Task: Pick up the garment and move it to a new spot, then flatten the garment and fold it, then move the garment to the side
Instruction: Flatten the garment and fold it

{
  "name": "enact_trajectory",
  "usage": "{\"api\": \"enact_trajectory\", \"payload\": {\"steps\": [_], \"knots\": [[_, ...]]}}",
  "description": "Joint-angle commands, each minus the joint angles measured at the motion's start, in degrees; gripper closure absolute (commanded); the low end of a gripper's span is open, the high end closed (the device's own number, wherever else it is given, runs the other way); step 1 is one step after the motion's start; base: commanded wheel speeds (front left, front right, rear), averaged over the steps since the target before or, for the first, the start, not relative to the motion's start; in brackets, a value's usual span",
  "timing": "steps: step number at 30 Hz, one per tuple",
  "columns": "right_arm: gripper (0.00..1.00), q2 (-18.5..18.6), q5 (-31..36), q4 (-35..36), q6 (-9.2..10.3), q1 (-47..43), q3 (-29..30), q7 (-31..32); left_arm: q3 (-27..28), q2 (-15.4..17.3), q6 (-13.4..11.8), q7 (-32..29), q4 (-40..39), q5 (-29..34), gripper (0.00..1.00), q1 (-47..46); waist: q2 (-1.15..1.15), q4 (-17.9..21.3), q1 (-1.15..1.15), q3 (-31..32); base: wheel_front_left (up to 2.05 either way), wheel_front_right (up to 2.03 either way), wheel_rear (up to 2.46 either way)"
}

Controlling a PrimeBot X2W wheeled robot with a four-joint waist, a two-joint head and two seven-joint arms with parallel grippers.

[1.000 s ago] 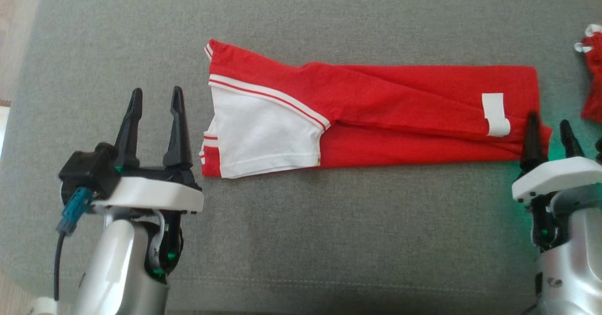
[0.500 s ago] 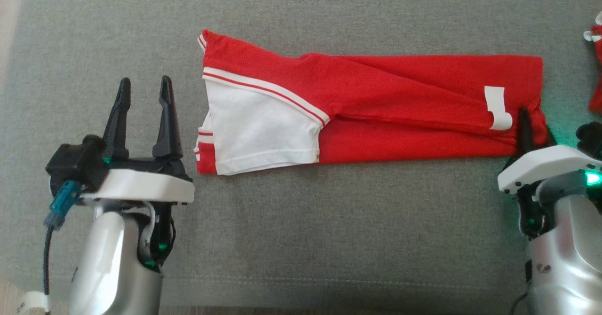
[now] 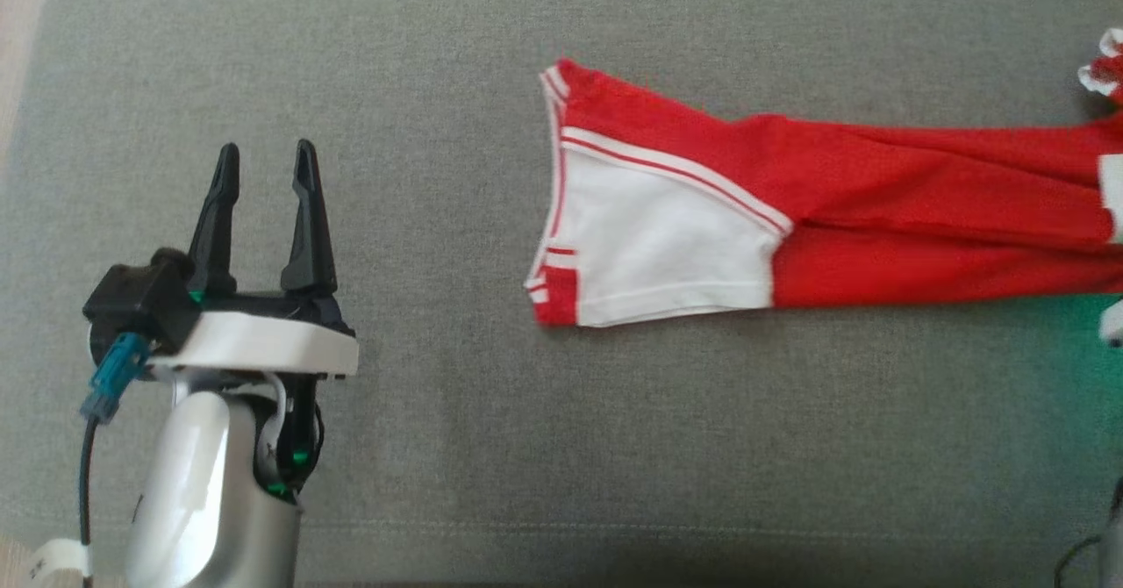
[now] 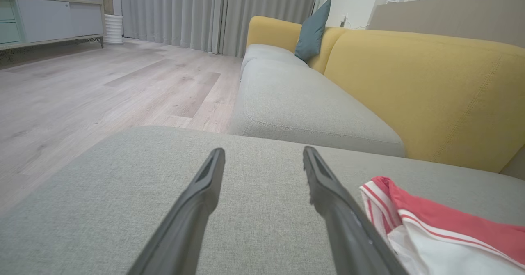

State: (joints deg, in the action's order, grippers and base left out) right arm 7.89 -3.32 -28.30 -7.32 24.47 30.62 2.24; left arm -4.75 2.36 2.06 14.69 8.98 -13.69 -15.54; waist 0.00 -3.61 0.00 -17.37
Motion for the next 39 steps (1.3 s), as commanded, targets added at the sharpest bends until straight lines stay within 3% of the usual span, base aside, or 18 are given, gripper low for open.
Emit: {"api": "enact_trajectory", "payload": {"steps": [1, 6, 11, 18, 24, 31, 39], "knots": [[1.0, 1.0, 0.8, 2.6, -0.17, 2.9, -0.1, 0.2, 2.1, 0.5, 0.1, 0.3, -1.7, 0.1, 0.0, -1.1, 0.0, 0.0, 0.0, 0.3, 0.0, 0.0, 0.0], [1.0, -0.6, 1.4, 5.1, -0.17, 3.7, -0.7, 1.4, 1.5, 0.5, -0.3, 0.3, -1.5, -0.7, 0.0, -0.7, 0.0, -0.1, 0.0, 1.5, 0.0, 0.0, 0.0], [1.0, -3.1, -1.0, 9.6, -0.17, 3.0, -5.4, 2.9, 0.7, 0.5, -0.7, 0.3, -1.1, -1.1, 0.0, 0.2, 0.0, -0.4, 0.0, 3.5, 0.0, 0.0, 0.0], [1.0, -5.0, -9.4, 17.5, -0.17, 0.1, -17.8, 7.1, 0.6, 0.5, -1.2, 0.3, -0.9, -1.5, 0.0, 1.6, 0.0, -1.4, 0.0, 6.3, 0.0, 0.0, 0.0], [1.0, -5.0, -19.3, 19.0, -0.17, -2.7, -29.4, 7.2, 0.2, 0.5, -1.4, 0.3, -0.7, -2.0, 0.0, 2.7, 0.0, -2.4, 0.0, 7.7, 0.0, 0.0, 0.0], [1.0, -5.0, -27.2, 14.1, -0.17, -2.7, -42.5, 2.2, -0.9, 0.5, -1.8, 0.3, -0.6, -2.7, 0.0, 3.4, 0.0, -4.5, 0.0, 8.3, 0.0, 0.0, 0.0], [1.0, -5.0, -34.2, 1.0, -0.17, 1.8, -52.7, -5.6, -1.9, 0.5, -2.0, 0.3, -0.2, -3.2, 0.0, 3.8, 0.0, -7.3, 0.0, 8.1, 0.0, 0.0, 0.0]]}}
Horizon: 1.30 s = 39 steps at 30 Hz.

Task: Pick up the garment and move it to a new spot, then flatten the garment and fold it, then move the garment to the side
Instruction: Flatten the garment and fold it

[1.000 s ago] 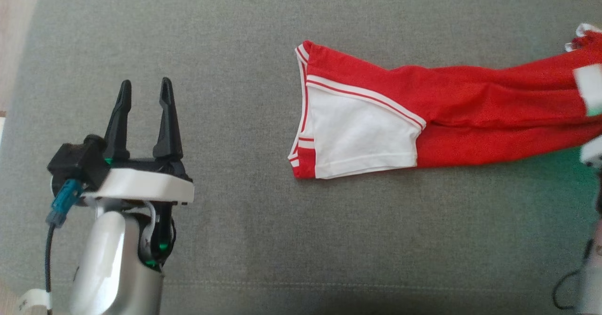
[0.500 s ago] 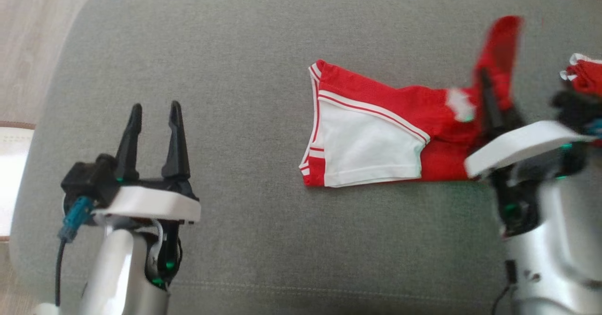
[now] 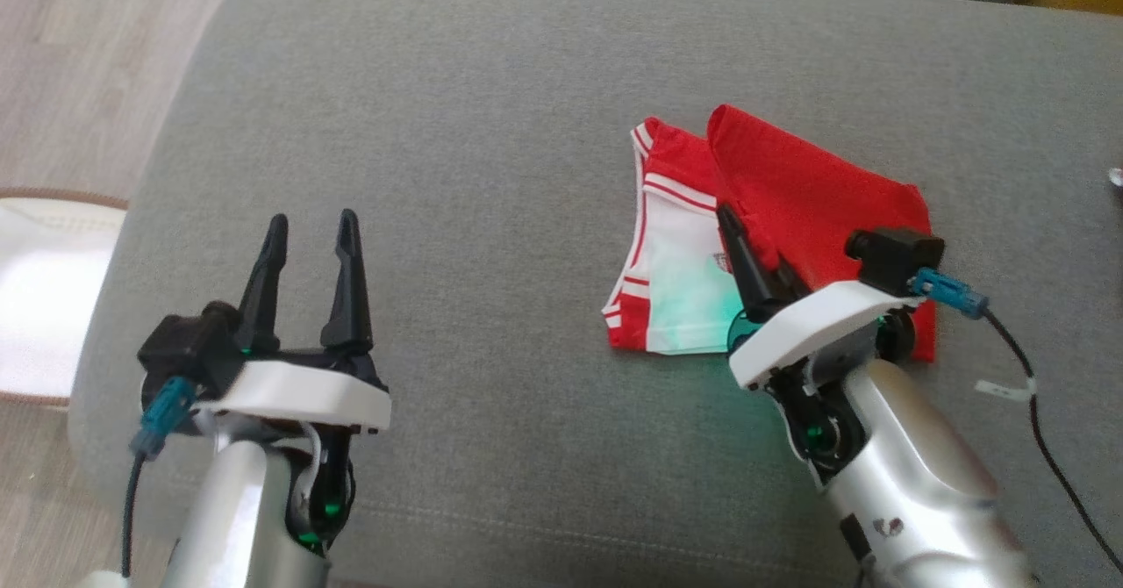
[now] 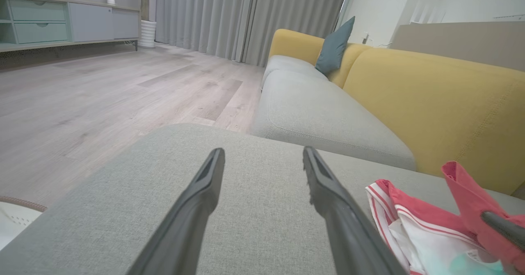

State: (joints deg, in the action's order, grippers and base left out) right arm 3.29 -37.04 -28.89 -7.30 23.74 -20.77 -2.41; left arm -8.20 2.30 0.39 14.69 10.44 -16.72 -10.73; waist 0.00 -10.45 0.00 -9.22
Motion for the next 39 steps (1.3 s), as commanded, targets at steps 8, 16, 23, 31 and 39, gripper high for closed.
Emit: {"api": "enact_trajectory", "payload": {"steps": [8, 16, 23, 31, 39], "knots": [[1.0, -0.4, -7.0, -10.4, -0.19, 7.4, -9.5, -7.5, 1.0, 0.6, -0.7, 0.3, -1.3, -0.6, 0.0, -0.8, 0.0, -2.5, 0.0, -0.5, 0.0, 0.0, 0.0], [0.0, -0.4, -15.5, -13.3, -0.19, 10.9, -21.2, -10.4, 1.4, 0.6, -0.9, 0.3, -1.1, -0.6, 0.0, -1.1, 0.0, -2.0, 0.0, -0.9, 0.0, 0.0, 0.0], [0.0, -0.4, -13.2, -17.8, -0.19, 16.1, -19.1, -12.5, 1.8, 0.6, -1.1, 0.3, -2.1, -0.7, 0.0, -1.0, 0.0, 1.1, 0.0, -0.7, 0.0, 0.0, 0.0], [0.0, 0.2, 14.4, -11.1, -0.19, 15.0, 1.3, -12.6, 2.0, 0.6, -1.4, 0.3, -5.6, -1.2, 0.0, -1.8, 0.0, 5.1, 0.0, -1.1, 0.0, 0.0, 0.0], [0.0, 0.7, 32.9, 5.6, -0.19, 2.8, 15.7, -12.6, 0.7, 0.6, -1.1, 0.3, -7.7, -1.3, 0.0, -2.5, 0.0, 7.1, 0.0, -1.4, 0.0, 0.0, 0.0]]}}
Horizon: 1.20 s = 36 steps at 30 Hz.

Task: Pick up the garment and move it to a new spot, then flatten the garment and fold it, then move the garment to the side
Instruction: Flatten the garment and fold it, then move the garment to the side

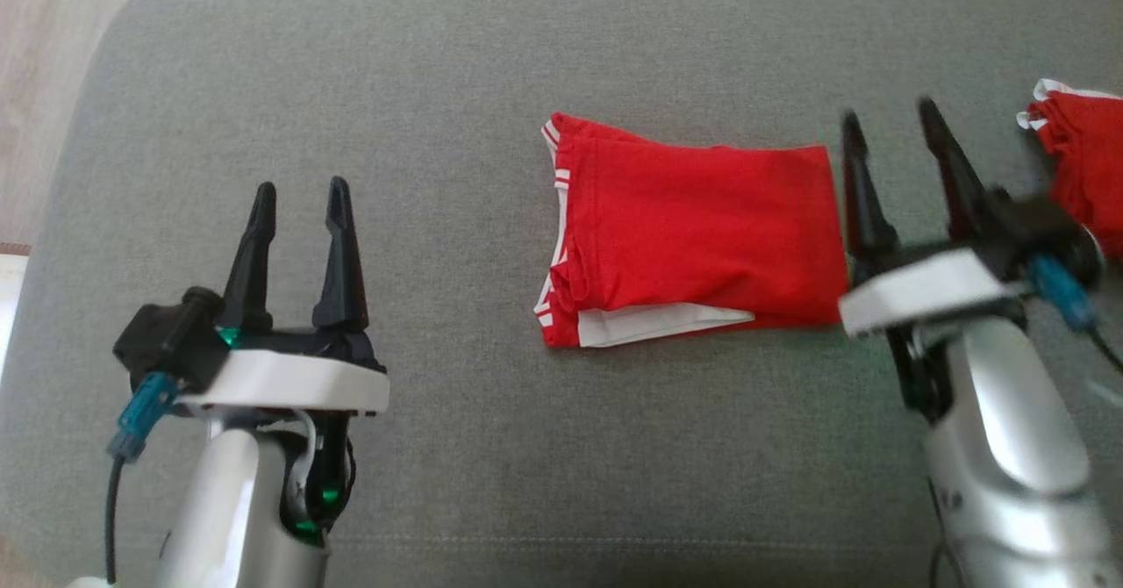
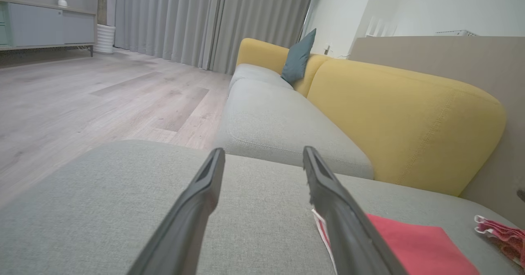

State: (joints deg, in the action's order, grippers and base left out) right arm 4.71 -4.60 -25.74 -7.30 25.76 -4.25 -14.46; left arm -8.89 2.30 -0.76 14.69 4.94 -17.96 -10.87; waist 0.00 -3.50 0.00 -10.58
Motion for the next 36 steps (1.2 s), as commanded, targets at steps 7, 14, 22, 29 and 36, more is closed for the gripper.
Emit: {"api": "enact_trajectory", "payload": {"steps": [7, 14, 22, 29, 36], "knots": [[0.0, -1.7, 3.1, 10.6, -0.19, -8.2, 5.4, -0.2, 0.7, 0.6, 0.4, 0.3, -2.6, 0.7, 0.0, -1.4, 0.0, 1.3, 0.0, -0.2, 0.0, 0.0, 0.0], [0.0, -1.8, -0.3, 12.8, -0.19, -11.2, 5.5, 0.0, 0.8, 0.6, 0.6, 0.3, -3.1, 1.6, 0.0, -0.4, 0.0, 2.0, 0.0, -0.3, 0.0, 0.0, 0.0], [0.0, -1.8, -1.1, 11.9, -0.19, -11.3, 5.0, 2.0, 0.5, 0.6, 1.0, 0.3, -3.1, 1.7, 0.0, -1.1, 0.0, 1.4, 0.0, -1.6, 0.0, 0.0, 0.0], [0.0, -1.8, -5.6, 6.6, -0.19, -9.0, 3.0, 5.4, -0.7, 0.6, 1.4, 0.3, -2.8, 1.3, 0.0, -2.4, 0.0, 0.0, 0.0, -5.1, 0.0, 0.0, 0.0], [0.0, -1.8, -8.4, -0.7, -0.19, -5.5, 0.4, 7.4, -1.4, 0.6, 1.7, 0.3, -2.2, 1.1, 0.0, -3.6, 0.0, -1.6, 0.0, -7.6, 0.0, 0.0, 0.0]]}}
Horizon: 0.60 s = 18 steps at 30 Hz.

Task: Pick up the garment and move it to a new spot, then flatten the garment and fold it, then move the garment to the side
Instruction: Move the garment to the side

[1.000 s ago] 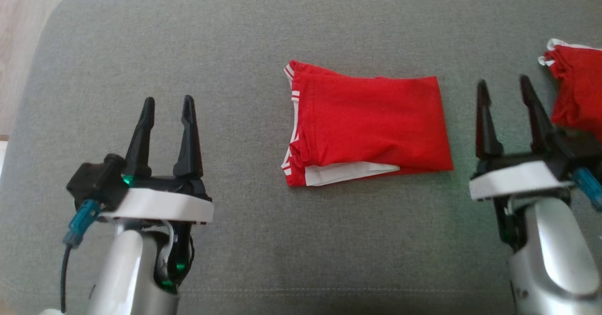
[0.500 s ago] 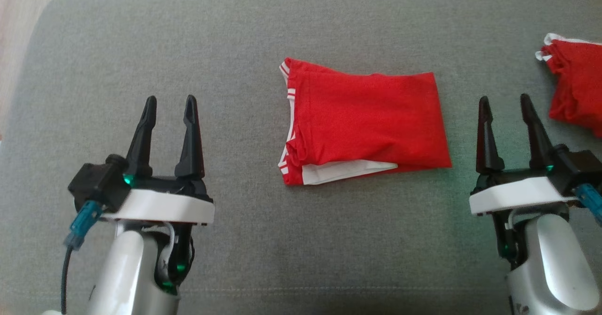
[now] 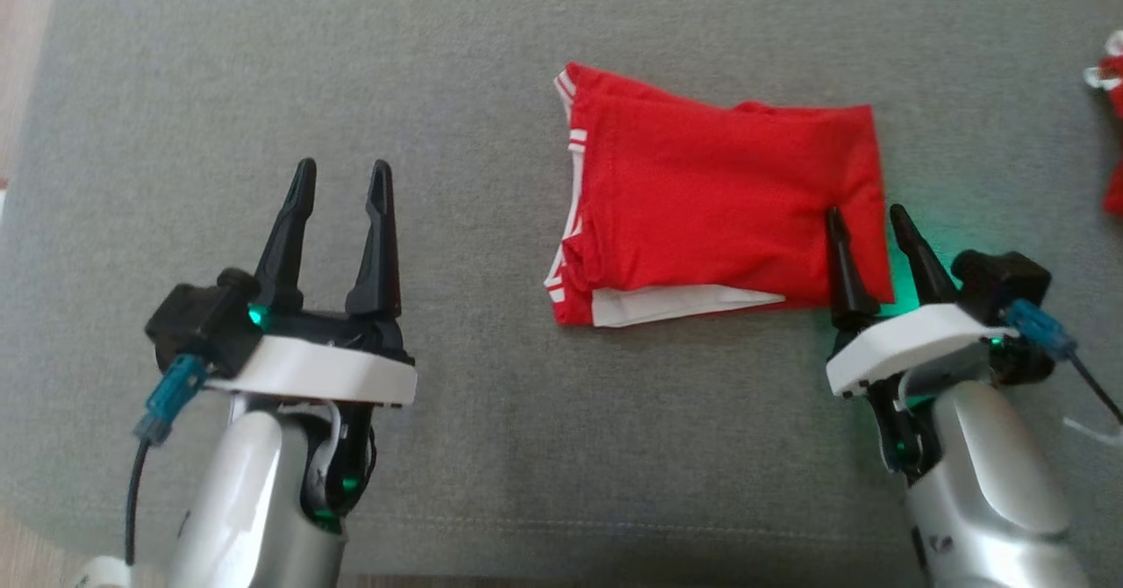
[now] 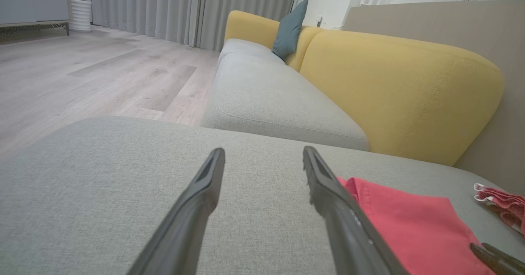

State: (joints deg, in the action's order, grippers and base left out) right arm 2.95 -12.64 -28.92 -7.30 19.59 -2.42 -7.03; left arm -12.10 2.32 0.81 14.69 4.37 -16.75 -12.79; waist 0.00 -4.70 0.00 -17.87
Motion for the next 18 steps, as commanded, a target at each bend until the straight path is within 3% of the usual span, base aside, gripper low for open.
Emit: {"api": "enact_trajectory", "payload": {"steps": [1, 8, 9, 10, 11, 18], "knots": [[0.0, -0.1, -0.4, 1.2, -0.19, 1.3, -1.5, 0.0, 1.8, 0.6, 0.1, 0.3, -1.6, -0.1, 0.0, -1.9, 0.0, -0.6, 0.0, -0.6, 0.0, 0.0, 0.0], [0.0, -0.1, 0.3, -6.9, -0.19, 4.8, -1.9, -0.6, 2.0, 0.6, 0.2, 0.3, -1.3, -0.1, 0.0, -2.6, 0.0, -1.5, 0.0, -1.7, 0.0, 0.0, 0.0], [0.15, -0.1, 0.3, -7.7, -0.19, 5.2, -2.3, -0.9, 2.2, 0.6, 0.2, 0.3, -1.3, 0.0, 0.0, -2.6, 0.0, -1.4, 0.0, -1.8, 0.0, 0.0, 0.0], [0.91, -0.1, 0.5, -8.2, -0.19, 5.6, -2.7, -1.3, 2.4, 0.6, 0.2, 0.3, -1.3, 0.1, 0.0, -2.6, 0.0, -1.2, 0.0, -1.8, 0.0, 0.0, 0.0], [1.0, -0.1, 1.3, -8.6, -0.19, 6.0, -3.0, -1.8, 2.6, 0.6, 0.2, 0.3, -1.3, 0.2, 0.0, -2.6, 0.0, -0.9, 0.0, -1.7, 0.0, 0.0, 0.0], [1.0, -0.1, 11.5, -7.1, -0.19, 7.6, -0.2, -4.9, 3.3, 0.6, 0.8, 0.3, -1.4, 0.9, 0.0, -2.4, 0.0, 2.4, 0.0, -0.3, 0.0, 0.0, 0.0]]}}
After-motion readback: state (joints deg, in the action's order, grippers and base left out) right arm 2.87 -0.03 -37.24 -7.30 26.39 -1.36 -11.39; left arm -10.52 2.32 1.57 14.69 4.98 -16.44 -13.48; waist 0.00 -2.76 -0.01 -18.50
